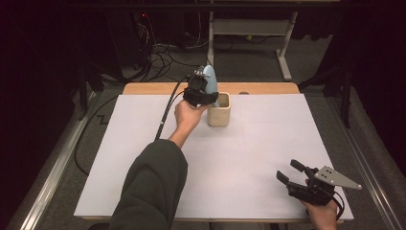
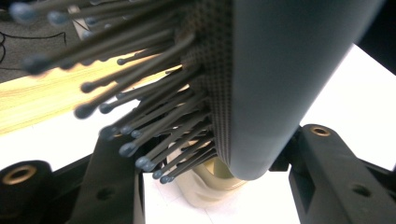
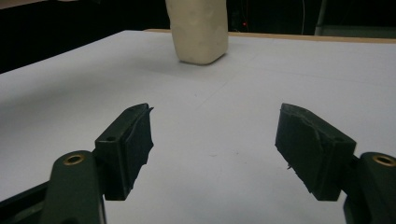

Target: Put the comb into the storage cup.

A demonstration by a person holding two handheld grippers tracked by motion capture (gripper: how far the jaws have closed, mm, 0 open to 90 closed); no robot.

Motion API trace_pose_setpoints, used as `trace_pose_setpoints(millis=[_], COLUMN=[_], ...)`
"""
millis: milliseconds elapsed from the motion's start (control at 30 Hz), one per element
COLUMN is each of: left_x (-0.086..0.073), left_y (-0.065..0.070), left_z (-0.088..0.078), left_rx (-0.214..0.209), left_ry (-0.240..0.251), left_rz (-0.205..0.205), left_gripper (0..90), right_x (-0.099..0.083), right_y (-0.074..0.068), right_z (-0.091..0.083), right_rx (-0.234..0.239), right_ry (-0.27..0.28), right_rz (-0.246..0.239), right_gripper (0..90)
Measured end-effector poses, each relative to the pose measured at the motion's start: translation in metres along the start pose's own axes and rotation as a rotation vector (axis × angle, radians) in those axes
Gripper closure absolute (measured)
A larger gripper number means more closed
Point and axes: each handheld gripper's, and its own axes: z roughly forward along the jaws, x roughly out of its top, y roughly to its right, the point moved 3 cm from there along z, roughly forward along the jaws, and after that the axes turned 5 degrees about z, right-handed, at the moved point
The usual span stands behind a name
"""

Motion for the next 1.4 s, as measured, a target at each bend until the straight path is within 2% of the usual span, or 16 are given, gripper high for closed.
trace_pose_setpoints(millis=[1033,1400], left_x=[-0.004,-0.007], left_y=[0.001,0.001], left_z=[0.010,0.012], left_rx=[0.011,0.023], left_ry=[-0.041,-0.065], left_rz=[0.013,0.032], left_gripper=[52.1,50.9], right_x=[0.000,0.000], right_y=[0.000,0.000], right_z=[0.000,0.000], right_rx=[0.002,0.003], right_ry=[0.003,0.005], right_rz=[0.004,0.005], right_gripper=[27.7,27.7])
